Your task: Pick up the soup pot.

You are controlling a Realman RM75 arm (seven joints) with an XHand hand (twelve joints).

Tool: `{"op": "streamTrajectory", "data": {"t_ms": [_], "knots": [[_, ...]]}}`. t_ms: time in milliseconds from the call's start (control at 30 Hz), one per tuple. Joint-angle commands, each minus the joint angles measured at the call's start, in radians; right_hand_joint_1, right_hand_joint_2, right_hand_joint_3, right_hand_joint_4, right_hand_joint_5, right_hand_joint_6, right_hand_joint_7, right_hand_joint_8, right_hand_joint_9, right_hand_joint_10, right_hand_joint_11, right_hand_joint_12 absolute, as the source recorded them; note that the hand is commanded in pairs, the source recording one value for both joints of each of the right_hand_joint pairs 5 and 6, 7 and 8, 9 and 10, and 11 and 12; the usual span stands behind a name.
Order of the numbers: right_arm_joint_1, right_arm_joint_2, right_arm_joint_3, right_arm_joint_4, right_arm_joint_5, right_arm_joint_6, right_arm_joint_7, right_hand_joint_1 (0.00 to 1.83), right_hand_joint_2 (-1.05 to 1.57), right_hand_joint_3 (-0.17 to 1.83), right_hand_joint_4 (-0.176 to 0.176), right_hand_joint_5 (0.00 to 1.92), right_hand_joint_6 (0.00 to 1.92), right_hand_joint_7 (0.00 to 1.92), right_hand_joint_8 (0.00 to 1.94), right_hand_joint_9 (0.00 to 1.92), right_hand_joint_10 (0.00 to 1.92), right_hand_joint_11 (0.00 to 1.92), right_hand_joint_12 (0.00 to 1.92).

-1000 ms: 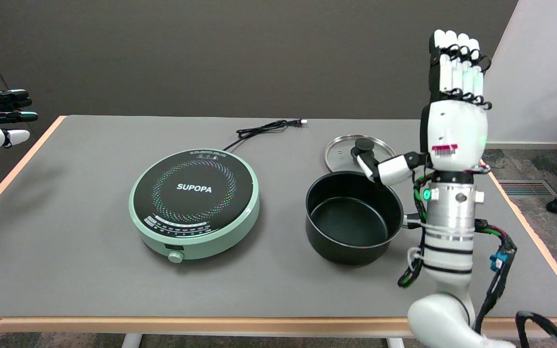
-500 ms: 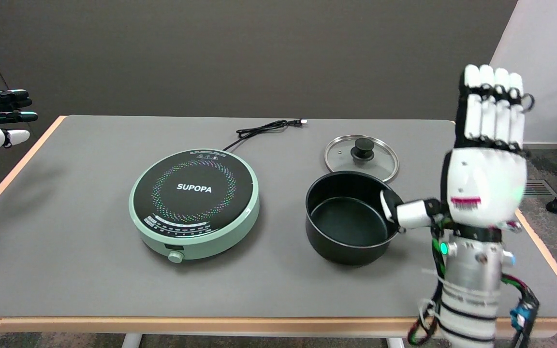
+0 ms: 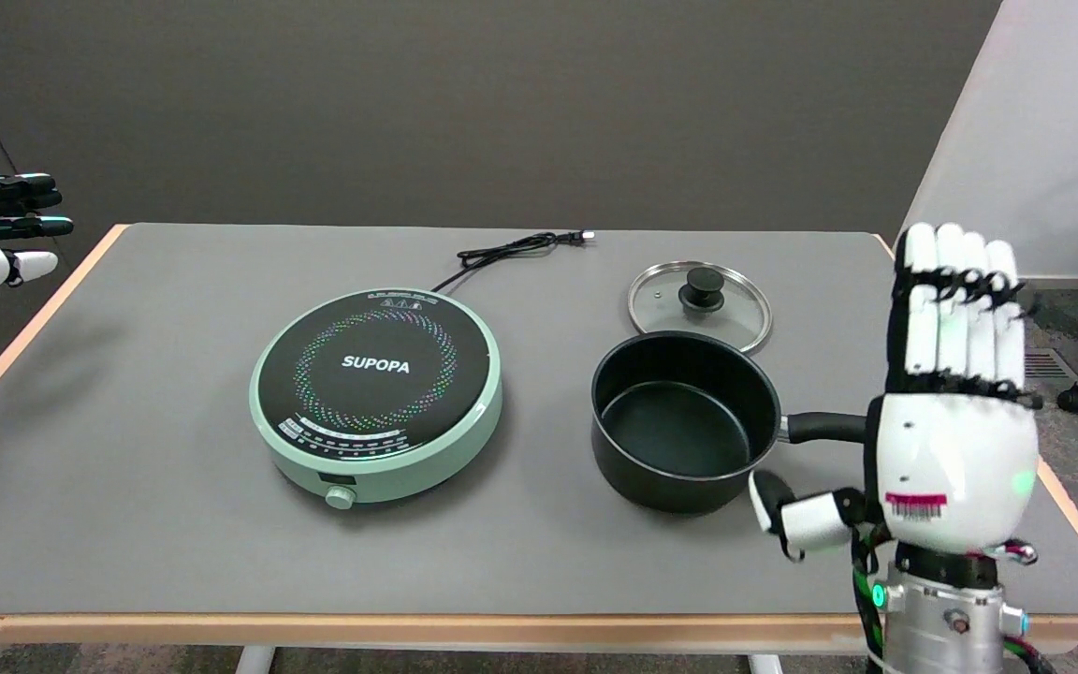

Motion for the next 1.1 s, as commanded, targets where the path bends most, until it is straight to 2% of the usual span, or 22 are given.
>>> {"op": "streamTrajectory", "data": {"t_ms": [33,300,633,933,1100], "knots": [[-0.025,0.019,-0.154,-0.088,0.210,-0.035,-0.048,1.23,-0.53,1.31,-0.089,0.02,0.02,0.02,0.02,0.02,0.02,0.02,0.02],[0.041,0.027,-0.146,-0.142,0.257,-0.055,-0.057,1.23,-0.55,1.32,-0.086,0.02,0.02,0.02,0.02,0.02,0.02,0.02,0.02],[0.056,0.106,-0.135,-0.181,0.439,-0.043,-0.059,1.23,-0.59,1.34,-0.079,0.02,0.02,0.02,0.02,0.02,0.02,0.02,0.02],[0.058,0.206,-0.099,-0.072,0.538,-0.055,-0.107,1.24,-0.59,1.34,-0.082,0.02,0.02,0.02,0.02,0.02,0.02,0.02,0.02],[0.091,0.214,-0.090,-0.073,0.585,-0.064,-0.122,1.25,-0.49,1.34,-0.102,0.02,0.02,0.02,0.02,0.02,0.02,0.02,0.02]]}}
